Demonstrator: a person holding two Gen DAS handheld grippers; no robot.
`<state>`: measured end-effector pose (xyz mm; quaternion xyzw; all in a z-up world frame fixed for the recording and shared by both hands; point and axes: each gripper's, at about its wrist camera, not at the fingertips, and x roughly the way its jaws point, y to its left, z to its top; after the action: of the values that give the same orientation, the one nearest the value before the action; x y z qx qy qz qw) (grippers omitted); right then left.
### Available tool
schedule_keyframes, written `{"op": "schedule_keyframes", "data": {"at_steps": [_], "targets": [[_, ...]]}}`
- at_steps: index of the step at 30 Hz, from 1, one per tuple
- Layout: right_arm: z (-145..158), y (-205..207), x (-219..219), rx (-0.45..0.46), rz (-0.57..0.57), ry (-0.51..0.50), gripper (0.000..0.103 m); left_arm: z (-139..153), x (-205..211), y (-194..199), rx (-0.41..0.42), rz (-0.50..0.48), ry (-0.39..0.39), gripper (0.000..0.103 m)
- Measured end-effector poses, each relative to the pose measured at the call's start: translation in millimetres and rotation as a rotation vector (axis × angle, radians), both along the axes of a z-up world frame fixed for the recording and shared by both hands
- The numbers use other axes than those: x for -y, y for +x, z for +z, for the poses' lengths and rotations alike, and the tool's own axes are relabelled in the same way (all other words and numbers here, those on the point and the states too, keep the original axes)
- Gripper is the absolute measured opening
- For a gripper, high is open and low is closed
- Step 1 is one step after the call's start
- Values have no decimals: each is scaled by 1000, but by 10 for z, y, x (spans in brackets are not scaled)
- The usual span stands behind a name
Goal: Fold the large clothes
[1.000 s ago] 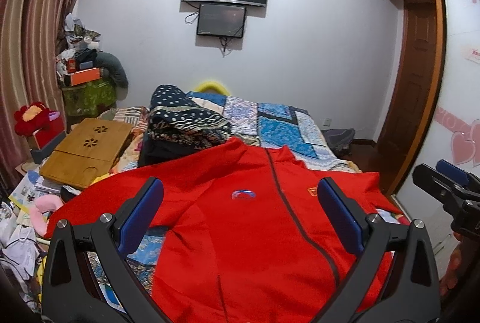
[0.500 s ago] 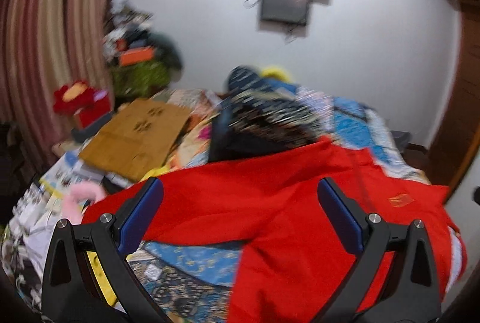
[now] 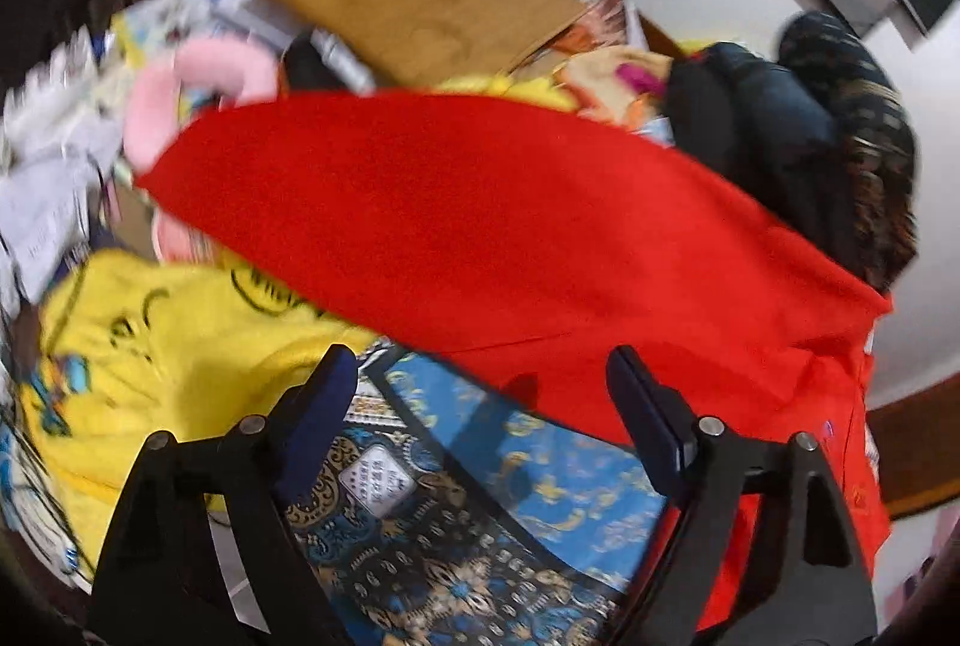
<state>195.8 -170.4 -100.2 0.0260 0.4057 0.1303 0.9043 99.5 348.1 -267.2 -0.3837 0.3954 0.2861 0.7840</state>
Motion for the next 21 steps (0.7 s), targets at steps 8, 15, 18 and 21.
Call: {"op": "schedule_keyframes", "data": {"at_steps": [8, 15, 18, 21], "targets": [[-125, 178, -101, -52, 24, -5, 103, -361, -194, 29, 108, 10, -241, 57], [-126, 167, -148, -56, 42, -6, 103, -222, -184, 253, -72, 54, 26, 9], [-122, 155, -135, -56, 37, -1, 103, 118, 108, 406, -125, 6, 270, 7], [-112, 144, -97, -57, 29, 14, 103, 560, 439, 541, -90, -53, 486, 6]]}}
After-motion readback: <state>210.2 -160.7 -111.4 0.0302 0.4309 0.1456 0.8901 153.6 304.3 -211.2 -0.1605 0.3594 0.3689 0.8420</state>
